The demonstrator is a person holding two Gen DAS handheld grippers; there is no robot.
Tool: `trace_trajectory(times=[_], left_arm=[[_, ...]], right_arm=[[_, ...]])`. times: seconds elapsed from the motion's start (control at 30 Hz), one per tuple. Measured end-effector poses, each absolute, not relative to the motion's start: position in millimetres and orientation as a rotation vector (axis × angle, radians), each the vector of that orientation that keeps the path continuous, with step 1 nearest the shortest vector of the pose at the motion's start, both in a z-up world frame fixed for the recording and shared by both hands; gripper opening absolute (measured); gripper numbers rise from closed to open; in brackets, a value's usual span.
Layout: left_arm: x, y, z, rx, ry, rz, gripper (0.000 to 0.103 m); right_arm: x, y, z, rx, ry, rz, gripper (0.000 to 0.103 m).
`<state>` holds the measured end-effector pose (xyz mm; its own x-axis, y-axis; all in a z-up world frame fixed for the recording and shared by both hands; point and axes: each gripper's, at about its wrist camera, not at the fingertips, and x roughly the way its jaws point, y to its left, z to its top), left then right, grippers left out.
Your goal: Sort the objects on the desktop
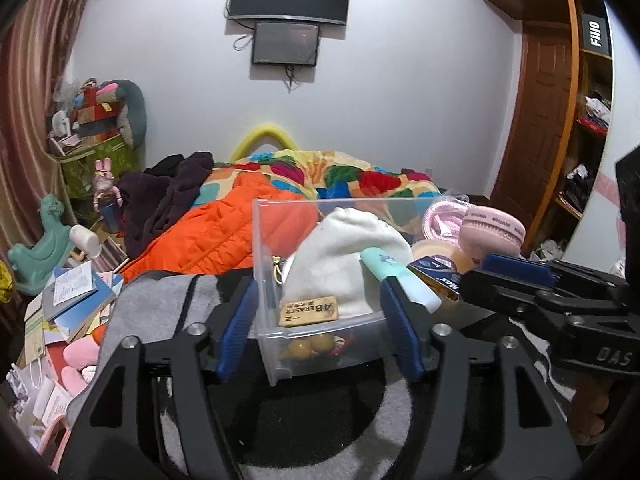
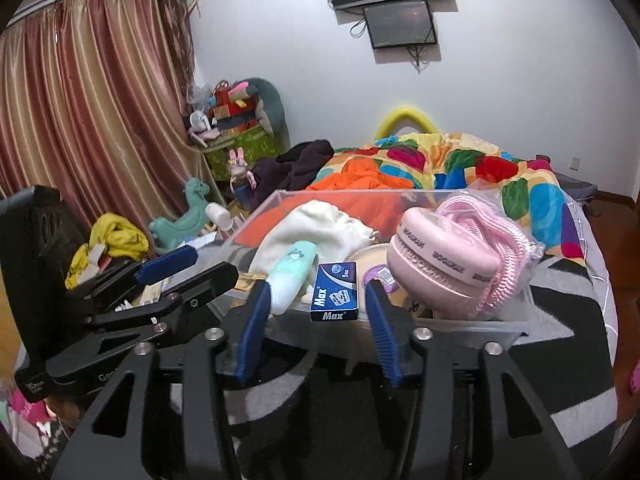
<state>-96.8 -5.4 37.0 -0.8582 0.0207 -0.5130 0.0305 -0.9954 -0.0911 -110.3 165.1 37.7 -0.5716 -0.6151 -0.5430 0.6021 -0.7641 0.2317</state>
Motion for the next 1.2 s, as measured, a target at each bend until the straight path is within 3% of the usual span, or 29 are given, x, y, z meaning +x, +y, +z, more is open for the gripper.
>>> trace_trajectory(times=[0.43,0.67,0.8,0.93,1.07,1.2], left_arm=[[-61,4,59,0.776,0.242,-3.057,0.072],[-36,19,64,0.759,0.254,-3.053,0.075],[-21,29,64,0.746,0.248,-3.055,0.088],[-5,35,68,0.708,0.268,-3.059,0.093],[6,41,69,0.711,0.269,-3.050,0.098],[14,48,66,0.711,0.234,-3.027,0.099]], right_arm=[[-64,194,57,0.653,-0.015,-2.492,0.083],[-41,214,62,0.617,0.055,-2.563,0.083],[-30,223,63,0.596,0.072,-2.577,0.086],[-18,229,62,0.582,0.107,-2.601,0.088],[-10,236,62,0.574,0.117,-2.611,0.099],[-1,243,63,0.550,0.103,-2.620,0.101]])
